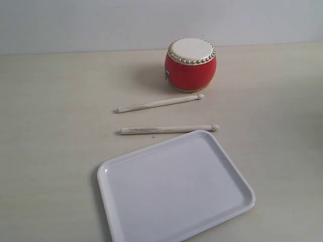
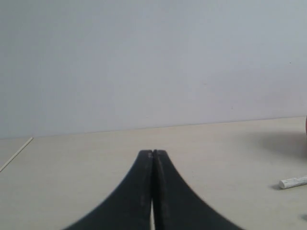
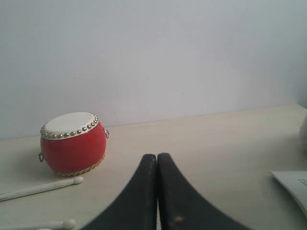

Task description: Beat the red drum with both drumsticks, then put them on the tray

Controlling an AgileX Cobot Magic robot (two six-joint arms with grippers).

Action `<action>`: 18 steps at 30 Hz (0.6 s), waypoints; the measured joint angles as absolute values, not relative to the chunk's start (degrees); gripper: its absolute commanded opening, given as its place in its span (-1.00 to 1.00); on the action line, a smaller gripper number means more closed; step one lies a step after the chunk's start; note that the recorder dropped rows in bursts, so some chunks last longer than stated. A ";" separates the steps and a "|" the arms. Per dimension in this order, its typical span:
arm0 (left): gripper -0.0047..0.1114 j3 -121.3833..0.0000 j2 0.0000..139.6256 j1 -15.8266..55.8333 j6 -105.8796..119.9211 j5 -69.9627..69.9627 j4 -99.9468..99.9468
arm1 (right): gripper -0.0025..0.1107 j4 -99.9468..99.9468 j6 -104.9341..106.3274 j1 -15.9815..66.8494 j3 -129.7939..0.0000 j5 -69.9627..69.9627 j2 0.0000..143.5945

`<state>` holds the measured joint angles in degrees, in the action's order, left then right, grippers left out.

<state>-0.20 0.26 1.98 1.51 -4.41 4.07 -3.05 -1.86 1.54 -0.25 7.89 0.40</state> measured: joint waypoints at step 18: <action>-0.92 -0.20 0.26 1.98 0.40 5.21 3.18 | -0.96 -3.05 -1.86 1.54 -0.25 7.89 0.40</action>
<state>-0.20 0.26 1.98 0.40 5.21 3.18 -3.05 -1.86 1.54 -0.25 7.89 0.40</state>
